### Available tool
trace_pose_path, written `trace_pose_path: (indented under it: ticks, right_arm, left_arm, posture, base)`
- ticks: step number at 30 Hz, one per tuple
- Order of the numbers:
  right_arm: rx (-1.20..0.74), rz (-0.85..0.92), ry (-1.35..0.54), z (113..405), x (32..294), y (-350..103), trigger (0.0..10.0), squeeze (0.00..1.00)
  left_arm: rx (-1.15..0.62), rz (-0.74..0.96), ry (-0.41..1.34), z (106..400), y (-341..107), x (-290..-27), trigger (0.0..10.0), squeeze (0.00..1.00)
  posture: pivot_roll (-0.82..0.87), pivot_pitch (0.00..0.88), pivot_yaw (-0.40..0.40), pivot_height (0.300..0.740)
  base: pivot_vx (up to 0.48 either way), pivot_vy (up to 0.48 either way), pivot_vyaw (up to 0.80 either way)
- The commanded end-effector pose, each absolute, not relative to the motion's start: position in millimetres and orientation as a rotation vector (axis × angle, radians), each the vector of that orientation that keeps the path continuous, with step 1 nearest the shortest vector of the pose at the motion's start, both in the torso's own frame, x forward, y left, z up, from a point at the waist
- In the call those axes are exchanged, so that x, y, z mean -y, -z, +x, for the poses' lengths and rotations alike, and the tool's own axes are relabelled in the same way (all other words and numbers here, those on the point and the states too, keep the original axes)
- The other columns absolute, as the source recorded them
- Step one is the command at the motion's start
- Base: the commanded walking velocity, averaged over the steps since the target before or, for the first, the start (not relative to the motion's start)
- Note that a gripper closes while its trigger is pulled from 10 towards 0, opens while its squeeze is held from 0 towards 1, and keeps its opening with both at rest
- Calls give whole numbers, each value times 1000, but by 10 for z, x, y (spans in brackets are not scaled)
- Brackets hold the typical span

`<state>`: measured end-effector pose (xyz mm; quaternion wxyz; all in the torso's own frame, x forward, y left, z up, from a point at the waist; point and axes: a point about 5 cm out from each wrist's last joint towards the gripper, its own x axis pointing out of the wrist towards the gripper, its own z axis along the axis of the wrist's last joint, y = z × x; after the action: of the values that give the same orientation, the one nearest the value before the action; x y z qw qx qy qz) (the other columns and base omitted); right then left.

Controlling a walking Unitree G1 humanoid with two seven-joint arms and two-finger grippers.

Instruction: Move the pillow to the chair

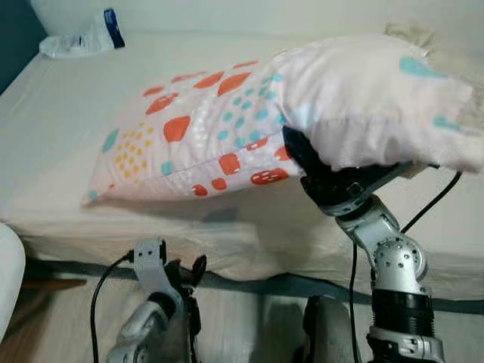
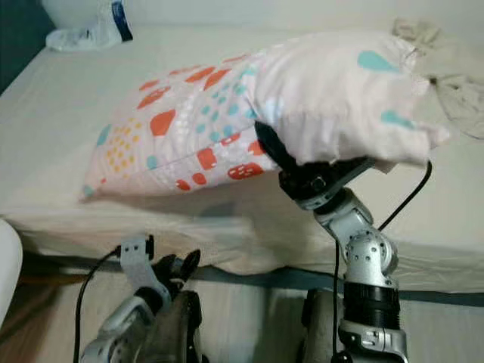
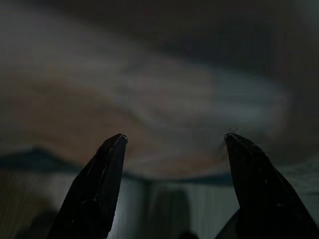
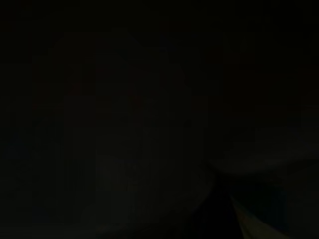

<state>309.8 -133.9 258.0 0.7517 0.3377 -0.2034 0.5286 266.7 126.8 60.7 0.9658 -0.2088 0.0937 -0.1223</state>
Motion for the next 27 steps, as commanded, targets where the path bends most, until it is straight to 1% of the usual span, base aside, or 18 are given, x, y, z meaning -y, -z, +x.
trace_pose_path:
  ticks: [1, 2, 3, 4, 6, 7, 10, 12, 14, 15, 19, 24, 27]
  right_arm:
    - [470, 722, -1052, 3177, 1372, -2654, 0, 0]
    - [383, 727, -846, 3366, 1427, -2549, 0, 0]
    - [349, 732, -782, 3417, 1454, -2497, 0, 0]
    - [349, 732, -782, 3417, 1454, -2497, 0, 0]
    - [253, 636, -637, 3472, 1493, -2291, 0, 0]
    - [228, 617, -616, 3468, 1491, -2232, 0, 0]
    - [221, 633, -611, 3419, 1484, -2135, 0, 0]
    - [183, 647, -624, 3385, 1439, -2049, 0, 0]
    - [170, 649, -620, 3378, 1423, -2012, 0, 0]
    - [143, 652, -611, 3362, 1385, -1930, 0, 0]
    - [123, 653, -604, 3356, 1362, -1871, 0, 0]
    - [93, 650, -572, 3357, 1331, -1747, 0, 0]
    - [77, 642, -565, 3346, 1317, -1693, 0, 0]
  left_arm:
    - [-196, -423, 272, 2673, -583, -1152, 10000, 0]
    - [-169, -382, 278, 2742, -634, -1158, 10000, 0]
    - [-160, -377, 276, 2765, -650, -1164, 10000, 0]
    - [-160, -377, 276, 2765, -650, -1164, 10000, 0]
    - [-138, -364, 260, 2833, -684, -1212, 10000, 0]
    - [-134, -360, 252, 2851, -688, -1233, 10000, 0]
    - [-130, -347, 235, 2877, -690, -1291, 10000, 0]
    - [-124, -333, 229, 2883, -695, -1337, 10000, 0]
    - [-122, -324, 226, 2889, -696, -1360, 10000, 0]
    - [-115, -290, 217, 2908, -706, -1421, 10000, 0]
    - [-107, -266, 210, 2930, -726, -1470, 10000, 0]
    - [-78, -170, 201, 2990, -776, -1539, 10000, 0]
    - [-77, -151, 175, 2998, -770, -1578, 10000, 0]
  posture:
    - [73, 102, 13, 548]
    - [70, 85, 6, 548]
    - [70, 85, 6, 548]
    - [70, 85, 6, 548]
    - [62, 60, 3, 548]
    - [61, 58, 3, 548]
    - [59, 52, 2, 548]
    - [57, 49, 2, 563]
    - [56, 47, 4, 568]
    - [58, 41, 8, 577]
    - [57, 31, 12, 592]
    - [56, 14, 13, 621]
    - [54, 6, 14, 631]
  base:
    - [0, 0, 0]
    - [0, 0, 0]
    - [0, 0, 0]
    - [0, 0, 0]
    - [0, 0, 0]
    - [0, 0, 0]
    - [0, 0, 0]
    - [0, 0, 0]
    - [0, 0, 0]
    - [0, 0, 0]
    - [0, 0, 0]
    - [0, 0, 0]
    - [0, 0, 0]
